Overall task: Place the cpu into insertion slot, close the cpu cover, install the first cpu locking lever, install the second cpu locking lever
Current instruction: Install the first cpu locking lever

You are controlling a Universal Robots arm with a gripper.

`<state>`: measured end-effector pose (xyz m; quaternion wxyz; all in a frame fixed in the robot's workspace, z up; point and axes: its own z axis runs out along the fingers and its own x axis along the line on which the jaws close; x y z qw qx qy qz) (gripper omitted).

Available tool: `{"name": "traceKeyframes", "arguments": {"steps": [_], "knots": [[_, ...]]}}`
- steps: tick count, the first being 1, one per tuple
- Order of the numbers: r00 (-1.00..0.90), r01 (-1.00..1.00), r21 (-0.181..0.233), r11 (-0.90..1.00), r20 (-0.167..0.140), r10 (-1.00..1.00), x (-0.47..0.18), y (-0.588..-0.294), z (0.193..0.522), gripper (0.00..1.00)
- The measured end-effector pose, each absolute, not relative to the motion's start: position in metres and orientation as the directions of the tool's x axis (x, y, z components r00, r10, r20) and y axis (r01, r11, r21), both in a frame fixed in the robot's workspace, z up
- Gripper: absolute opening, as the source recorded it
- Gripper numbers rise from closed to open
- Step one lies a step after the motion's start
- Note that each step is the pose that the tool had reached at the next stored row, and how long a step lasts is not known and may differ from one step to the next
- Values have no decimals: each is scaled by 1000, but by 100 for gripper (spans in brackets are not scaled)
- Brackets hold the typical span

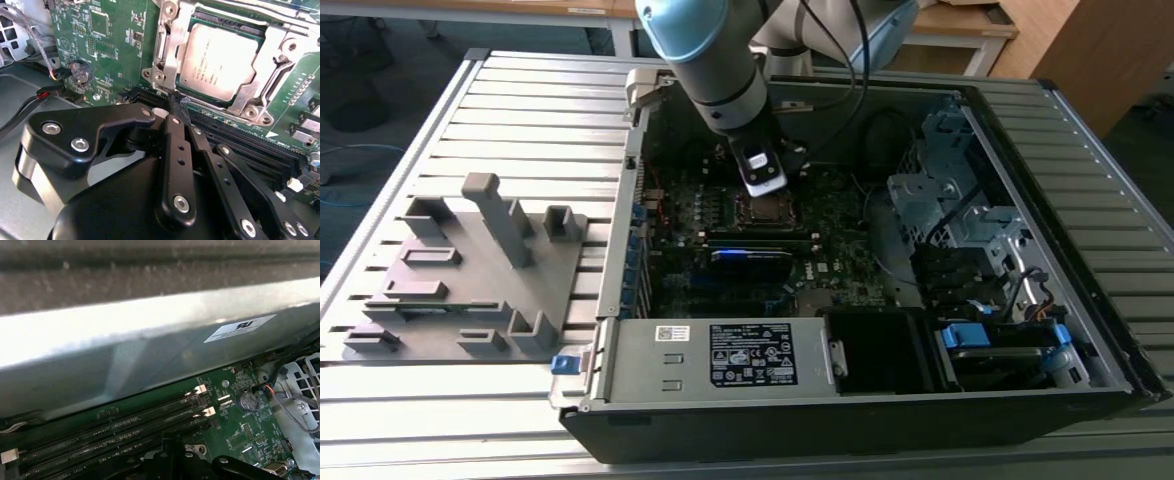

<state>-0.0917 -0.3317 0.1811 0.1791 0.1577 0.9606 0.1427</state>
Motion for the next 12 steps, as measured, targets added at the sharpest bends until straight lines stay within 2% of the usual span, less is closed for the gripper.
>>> {"name": "traceKeyframes", "arguments": {"steps": [12], "knots": [[-886,252,331,909,-299,354,-92,-332,179,10]]}}
